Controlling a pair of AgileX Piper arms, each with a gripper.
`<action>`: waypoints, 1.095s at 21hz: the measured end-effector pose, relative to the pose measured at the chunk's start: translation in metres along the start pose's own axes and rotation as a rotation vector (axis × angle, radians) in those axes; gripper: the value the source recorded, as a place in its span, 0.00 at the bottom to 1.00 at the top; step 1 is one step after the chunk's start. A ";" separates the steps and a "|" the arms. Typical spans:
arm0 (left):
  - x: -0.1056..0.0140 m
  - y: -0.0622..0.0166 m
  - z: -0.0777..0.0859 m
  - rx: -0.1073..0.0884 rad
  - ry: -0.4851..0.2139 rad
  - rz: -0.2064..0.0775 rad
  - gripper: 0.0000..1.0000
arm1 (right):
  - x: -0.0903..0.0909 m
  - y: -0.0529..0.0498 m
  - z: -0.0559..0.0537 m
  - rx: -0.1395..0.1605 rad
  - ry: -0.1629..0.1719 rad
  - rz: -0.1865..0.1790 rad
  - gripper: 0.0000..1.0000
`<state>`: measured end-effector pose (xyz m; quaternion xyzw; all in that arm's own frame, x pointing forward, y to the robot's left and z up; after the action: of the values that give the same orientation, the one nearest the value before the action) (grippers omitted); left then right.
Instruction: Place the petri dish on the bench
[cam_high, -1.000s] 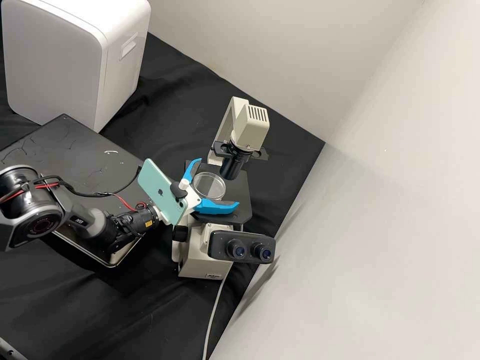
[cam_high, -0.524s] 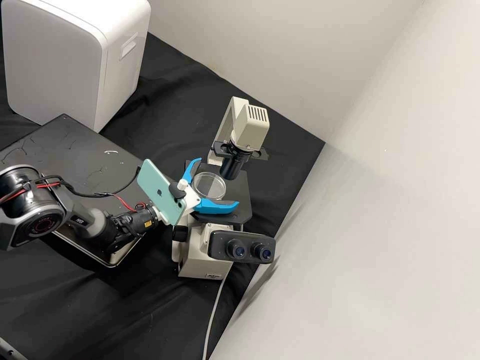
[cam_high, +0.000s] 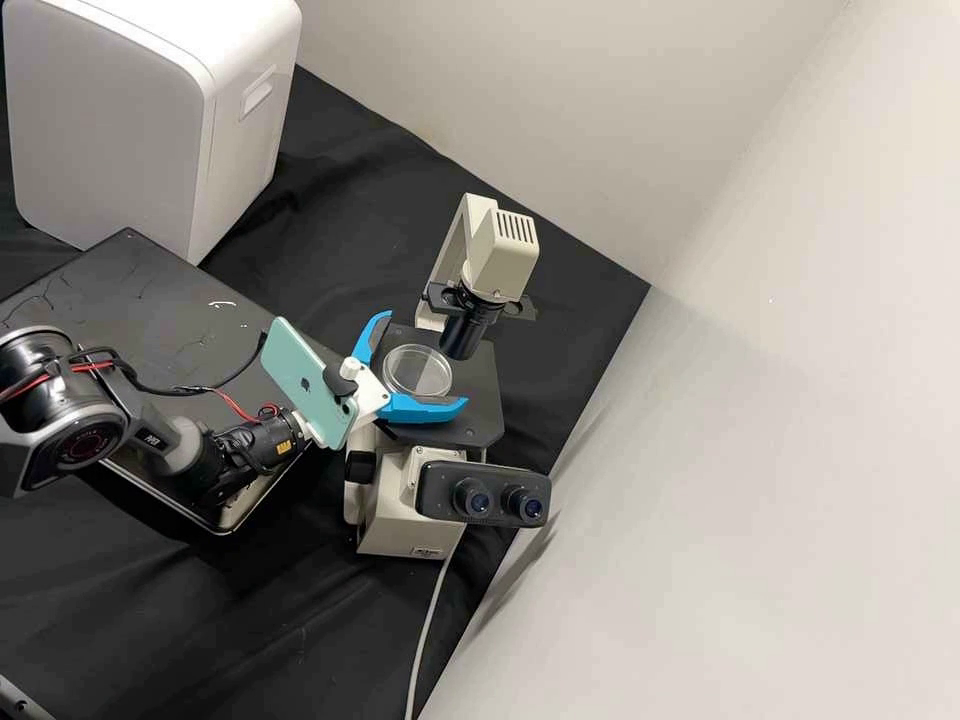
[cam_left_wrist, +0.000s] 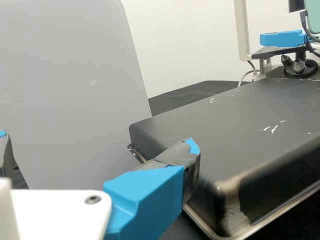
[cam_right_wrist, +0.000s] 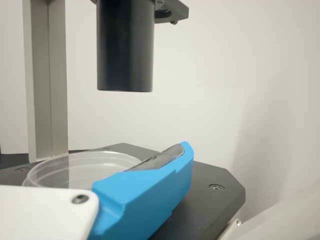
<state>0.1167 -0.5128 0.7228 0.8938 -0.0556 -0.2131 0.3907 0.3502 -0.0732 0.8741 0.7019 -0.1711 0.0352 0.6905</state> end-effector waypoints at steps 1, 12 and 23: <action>0.000 0.0000 0.000 0.000 0.000 0.000 1.00 | 0.000 0.000 0.000 0.000 0.000 0.000 1.00; 0.001 -0.0014 0.000 -0.016 0.001 -0.007 1.00 | 0.000 0.000 0.000 0.000 -0.001 -0.001 1.00; 0.001 -0.0027 0.001 -0.016 0.002 -0.013 1.00 | 0.001 -0.002 0.002 0.000 -0.001 -0.001 1.00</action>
<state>0.1171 -0.5116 0.7202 0.8911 -0.0476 -0.2155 0.3964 0.3516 -0.0753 0.8726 0.7019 -0.1712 0.0345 0.6906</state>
